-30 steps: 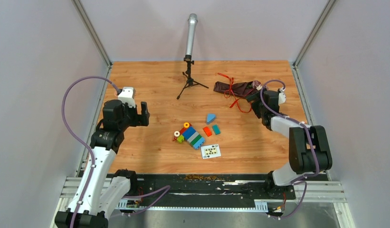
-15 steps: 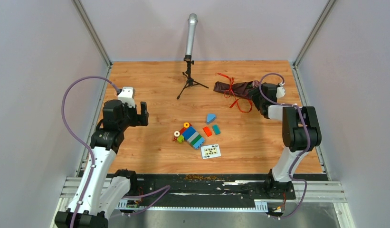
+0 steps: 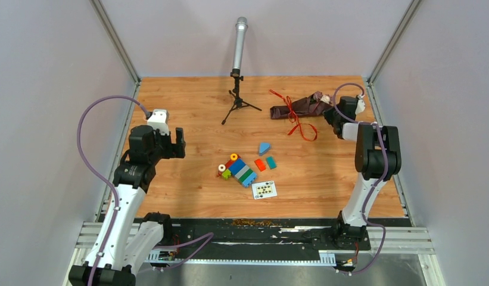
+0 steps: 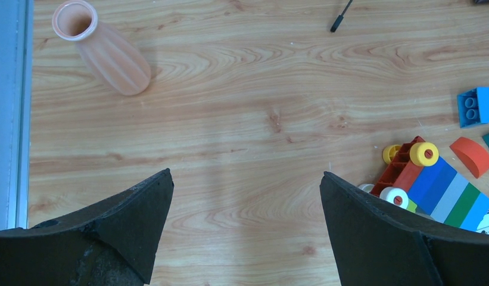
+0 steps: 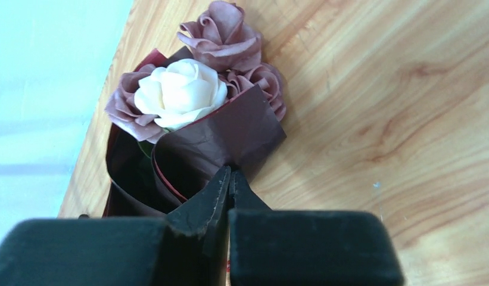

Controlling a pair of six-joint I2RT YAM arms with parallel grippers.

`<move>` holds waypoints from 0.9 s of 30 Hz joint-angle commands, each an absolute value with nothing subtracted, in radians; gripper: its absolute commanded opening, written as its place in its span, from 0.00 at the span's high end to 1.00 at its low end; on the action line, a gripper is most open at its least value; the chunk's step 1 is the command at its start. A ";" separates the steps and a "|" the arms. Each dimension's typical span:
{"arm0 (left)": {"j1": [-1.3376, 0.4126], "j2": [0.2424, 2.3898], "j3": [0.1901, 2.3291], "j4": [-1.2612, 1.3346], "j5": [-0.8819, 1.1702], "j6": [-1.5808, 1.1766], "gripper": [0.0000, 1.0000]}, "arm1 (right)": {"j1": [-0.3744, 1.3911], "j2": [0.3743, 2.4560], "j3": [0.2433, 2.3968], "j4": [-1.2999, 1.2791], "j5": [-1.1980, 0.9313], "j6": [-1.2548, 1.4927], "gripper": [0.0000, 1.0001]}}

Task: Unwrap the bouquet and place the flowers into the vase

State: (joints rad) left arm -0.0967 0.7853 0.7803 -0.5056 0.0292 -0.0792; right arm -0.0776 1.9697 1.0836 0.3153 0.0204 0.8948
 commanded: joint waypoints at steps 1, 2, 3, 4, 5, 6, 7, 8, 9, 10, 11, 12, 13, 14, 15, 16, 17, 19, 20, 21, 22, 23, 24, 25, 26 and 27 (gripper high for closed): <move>-0.100 0.768 0.778 -0.488 0.023 -0.060 0.00 | -0.114 1.966 1.137 0.399 -0.102 0.806 1.00; -0.100 0.767 0.776 -0.487 0.025 -0.060 0.00 | -0.123 1.957 1.135 0.391 -0.116 0.785 1.00; -0.100 0.768 0.776 -0.486 0.027 -0.060 0.00 | -0.132 1.947 1.133 0.379 -0.133 0.769 1.00; -0.100 0.768 0.776 -0.486 0.030 -0.060 0.00 | -0.141 1.936 1.126 0.366 -0.149 0.754 1.00; -0.100 0.769 0.776 -0.485 0.033 -0.059 0.00 | -0.145 1.916 1.115 0.357 -0.155 0.735 0.97; -0.101 0.769 0.776 -0.485 0.036 -0.058 0.00 | -0.146 1.898 1.096 0.344 -0.154 0.714 0.93; -0.100 0.769 0.776 -0.484 0.038 -0.059 0.00 | -0.146 1.872 1.088 0.324 -0.150 0.689 0.89; -0.101 0.770 0.776 -0.483 0.039 -0.059 0.00 | -0.146 1.853 1.083 0.296 -0.155 0.682 0.85; -0.101 0.771 0.776 -0.482 0.041 -0.059 0.00 | -0.145 1.838 1.077 0.270 -0.164 0.681 0.82; -0.101 0.772 0.776 -0.482 0.041 -0.058 0.00 | -0.142 1.824 1.068 0.252 -0.176 0.692 0.78; -0.101 0.774 0.776 -0.481 0.042 -0.058 0.00 | -0.137 1.813 1.056 0.243 -0.192 0.708 0.75; -0.100 0.776 0.777 -0.480 0.042 -0.058 0.00 | -0.130 1.804 1.047 0.242 -0.205 0.726 0.71; -0.101 0.777 0.778 -0.480 0.043 -0.058 0.00 | -0.120 1.797 1.038 0.236 -0.217 0.744 0.66; -0.100 0.780 0.778 -0.480 0.043 -0.058 0.00 | -0.107 1.792 1.034 0.221 -0.222 0.761 0.60; -0.100 0.781 0.778 -0.481 0.043 -0.060 0.00 | -0.088 1.787 1.031 0.205 -0.223 0.782 0.55; -0.100 0.782 0.778 -0.482 0.042 -0.060 0.00 | -0.078 1.782 1.027 0.200 -0.222 0.810 0.52; -0.102 0.782 0.778 -0.482 0.042 -0.060 0.00 | -0.062 1.777 1.011 0.215 -0.222 0.847 0.49; -0.101 0.782 0.776 -0.482 0.041 -0.060 0.00 | -0.027 1.766 0.965 0.288 -0.214 0.928 0.43; -0.100 0.782 0.776 -0.482 0.041 -0.061 0.00 | -0.010 1.764 0.943 0.313 -0.206 0.965 0.41; -0.101 0.782 0.776 -0.482 0.041 -0.061 0.00 | 0.033 1.766 0.937 0.329 -0.192 0.992 0.39; -0.101 0.781 0.776 -0.483 0.040 -0.061 0.00 | 0.055 1.770 0.937 0.338 -0.178 1.011 0.38; -0.101 0.781 0.777 -0.482 0.042 -0.061 0.00 | 0.077 1.778 0.943 0.343 -0.166 1.025 0.37; -0.100 0.780 0.776 -0.482 0.044 -0.061 0.00 | 0.096 1.791 0.952 0.342 -0.154 1.040 0.37; -0.102 0.778 0.776 -0.482 0.045 -0.062 0.00 | 0.114 1.798 0.963 0.339 -0.145 1.050 0.36; -0.101 0.779 0.776 -0.482 0.047 -0.063 0.00 | 0.131 1.813 0.974 0.332 -0.131 1.068 0.35; -0.100 0.778 0.776 -0.482 0.049 -0.063 0.00 | 0.144 1.822 0.981 0.330 -0.122 1.084 0.34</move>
